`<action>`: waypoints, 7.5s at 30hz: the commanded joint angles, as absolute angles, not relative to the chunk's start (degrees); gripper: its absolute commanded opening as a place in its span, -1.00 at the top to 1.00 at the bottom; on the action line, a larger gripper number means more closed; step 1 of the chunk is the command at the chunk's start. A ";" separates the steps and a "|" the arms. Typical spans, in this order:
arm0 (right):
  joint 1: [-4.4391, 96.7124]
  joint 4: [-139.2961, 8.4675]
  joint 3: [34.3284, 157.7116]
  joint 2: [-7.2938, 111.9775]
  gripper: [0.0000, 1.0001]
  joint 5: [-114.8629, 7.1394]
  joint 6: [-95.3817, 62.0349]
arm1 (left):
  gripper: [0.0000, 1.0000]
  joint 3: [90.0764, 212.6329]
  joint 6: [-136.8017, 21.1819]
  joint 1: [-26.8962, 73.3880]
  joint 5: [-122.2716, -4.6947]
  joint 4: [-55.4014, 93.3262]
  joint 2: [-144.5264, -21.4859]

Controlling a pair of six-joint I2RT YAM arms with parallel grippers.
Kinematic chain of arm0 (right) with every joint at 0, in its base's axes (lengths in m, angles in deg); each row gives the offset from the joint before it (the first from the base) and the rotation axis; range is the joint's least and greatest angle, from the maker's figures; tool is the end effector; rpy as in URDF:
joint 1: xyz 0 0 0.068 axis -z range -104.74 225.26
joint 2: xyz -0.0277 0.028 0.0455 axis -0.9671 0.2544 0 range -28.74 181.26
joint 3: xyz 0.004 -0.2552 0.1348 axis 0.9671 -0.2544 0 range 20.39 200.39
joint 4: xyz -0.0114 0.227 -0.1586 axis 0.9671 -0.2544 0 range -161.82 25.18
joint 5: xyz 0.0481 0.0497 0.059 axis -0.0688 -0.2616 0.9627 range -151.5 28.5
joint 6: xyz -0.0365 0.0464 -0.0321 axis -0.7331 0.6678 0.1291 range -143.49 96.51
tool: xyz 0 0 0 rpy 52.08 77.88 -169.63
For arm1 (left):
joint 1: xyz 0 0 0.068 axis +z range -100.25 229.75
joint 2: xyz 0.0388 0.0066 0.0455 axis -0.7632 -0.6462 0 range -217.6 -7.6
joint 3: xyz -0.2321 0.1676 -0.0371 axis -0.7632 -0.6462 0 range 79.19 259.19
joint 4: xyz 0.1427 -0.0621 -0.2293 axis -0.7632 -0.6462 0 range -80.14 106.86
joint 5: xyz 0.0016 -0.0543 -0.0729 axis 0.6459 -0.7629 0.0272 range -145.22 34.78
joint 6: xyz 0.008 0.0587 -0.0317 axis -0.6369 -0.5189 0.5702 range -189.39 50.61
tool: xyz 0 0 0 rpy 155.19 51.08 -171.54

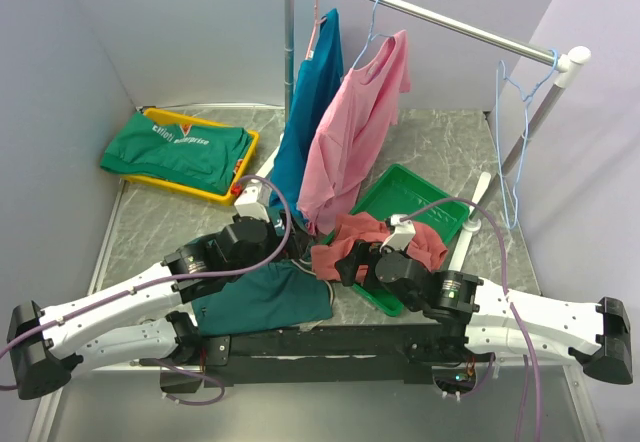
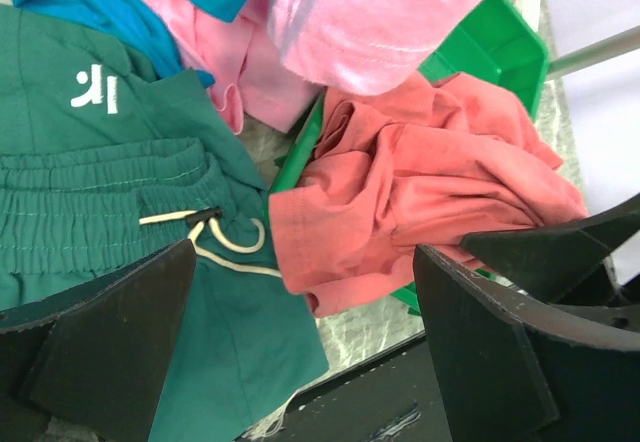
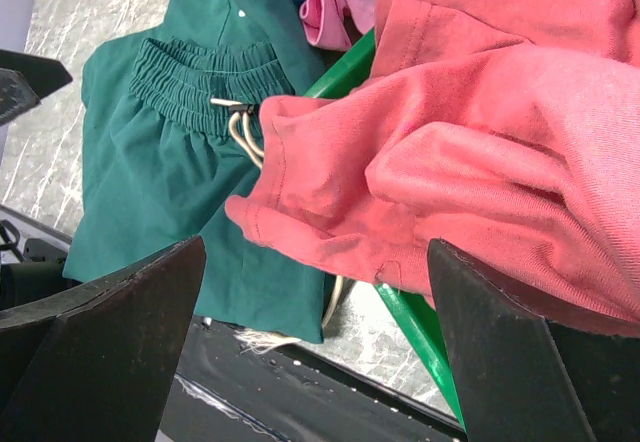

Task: Place the t-shirt on the hanger

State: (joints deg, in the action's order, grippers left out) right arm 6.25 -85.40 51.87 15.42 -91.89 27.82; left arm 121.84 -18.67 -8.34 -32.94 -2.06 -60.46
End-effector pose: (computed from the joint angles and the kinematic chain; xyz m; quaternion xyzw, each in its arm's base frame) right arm 0.0926 0.1658 0.2440 -0.0076 0.8582 0.2830 0.4282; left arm 0.1372 -0.1819 0.2895 -0.0433 0.8505 -0.3072 0.4248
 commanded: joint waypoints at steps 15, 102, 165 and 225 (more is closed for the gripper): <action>5.92 -84.15 51.85 14.51 -1.00 -92.79 27.49 | -0.93 119.71 -4.38 -8.44 -32.72 -3.26 -60.68; 4.86 -97.51 60.38 26.28 -1.00 -80.31 16.33 | -0.93 132.27 -26.32 64.60 -44.23 -18.22 -48.74; 14.18 -103.06 83.48 22.32 1.00 -91.22 14.75 | -0.93 134.55 -27.81 -8.00 -40.37 -9.24 -57.52; 24.02 -104.29 59.14 27.68 -0.18 -95.78 26.70 | 0.98 132.81 -5.93 -28.66 -18.13 -12.15 -83.90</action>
